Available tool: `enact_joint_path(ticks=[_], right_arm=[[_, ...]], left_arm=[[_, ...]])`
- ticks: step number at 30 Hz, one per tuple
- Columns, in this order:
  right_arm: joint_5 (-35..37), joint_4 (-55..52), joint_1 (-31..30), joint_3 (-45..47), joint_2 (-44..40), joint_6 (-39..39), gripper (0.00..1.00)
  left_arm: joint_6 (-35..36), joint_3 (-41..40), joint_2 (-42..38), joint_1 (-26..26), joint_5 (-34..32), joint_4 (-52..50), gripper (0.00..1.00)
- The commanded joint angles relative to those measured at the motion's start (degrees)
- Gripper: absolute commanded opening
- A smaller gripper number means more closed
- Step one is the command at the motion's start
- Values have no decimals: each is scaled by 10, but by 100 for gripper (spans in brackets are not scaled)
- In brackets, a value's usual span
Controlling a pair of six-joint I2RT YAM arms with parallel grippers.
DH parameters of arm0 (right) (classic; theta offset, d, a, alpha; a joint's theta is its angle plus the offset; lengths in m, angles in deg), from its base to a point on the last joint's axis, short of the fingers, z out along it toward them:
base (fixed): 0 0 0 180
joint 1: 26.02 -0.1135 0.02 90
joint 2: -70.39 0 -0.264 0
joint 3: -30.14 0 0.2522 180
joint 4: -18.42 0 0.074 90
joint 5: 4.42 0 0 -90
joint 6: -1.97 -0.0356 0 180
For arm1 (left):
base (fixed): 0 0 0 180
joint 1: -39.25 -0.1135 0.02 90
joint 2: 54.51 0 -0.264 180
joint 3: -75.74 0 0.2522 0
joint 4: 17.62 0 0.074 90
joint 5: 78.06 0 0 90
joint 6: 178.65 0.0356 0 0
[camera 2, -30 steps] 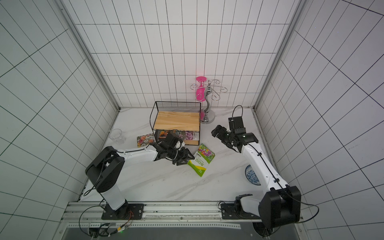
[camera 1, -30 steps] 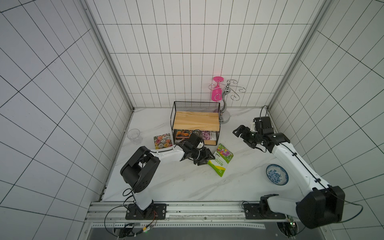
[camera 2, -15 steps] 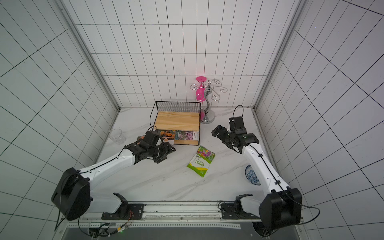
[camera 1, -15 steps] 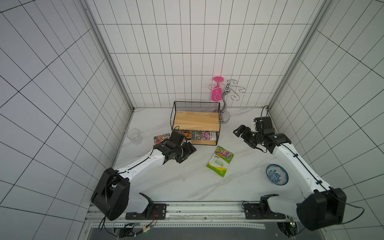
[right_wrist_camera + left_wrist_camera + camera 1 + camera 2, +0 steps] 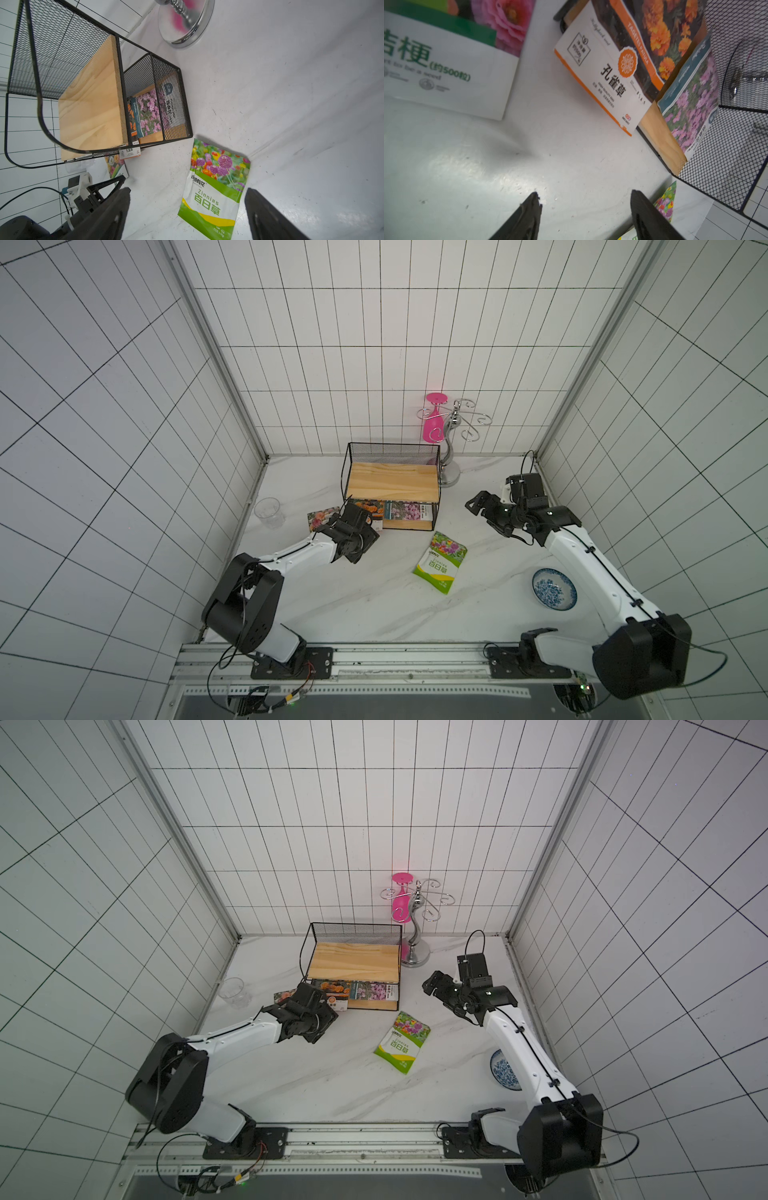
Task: Take the seed bag off the shelf
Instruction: Pick up the seed packet from the shelf.
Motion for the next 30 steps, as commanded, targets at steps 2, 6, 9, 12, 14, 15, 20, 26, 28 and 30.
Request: enact_joint_path(ticks=[2, 6, 9, 12, 14, 15, 20, 26, 28, 30], right_arm=[[-9, -10, 4, -9, -10, 3, 91], [-8, -11, 5, -8, -18, 3, 91], [-8, -15, 5, -7, -22, 6, 91], [-7, -19, 5, -4, -28, 6, 91], [-5, -20, 5, -1, -32, 6, 91], [-4, -21, 5, 0, -34, 6, 91], [0, -24, 5, 11, -45, 6, 91], [2, -24, 4, 26, -53, 5, 91], [2, -24, 5, 29, -55, 5, 91], [2, -24, 5, 29, -55, 6, 91]], left_arm=[[-11, 7, 18, -4, -45, 40, 70], [-17, -4, 44, -3, -64, 86, 70], [-13, -13, 66, -4, -74, 132, 68], [-13, -24, 82, -6, -80, 172, 66], [-16, -29, 90, -8, -82, 192, 66], [-17, -30, 93, -8, -86, 198, 65], [-8, -22, 115, -15, -85, 219, 64], [-17, -21, 142, -19, -81, 231, 58], [-20, -23, 149, -19, -81, 237, 52], [-20, -21, 155, -20, -82, 236, 48]])
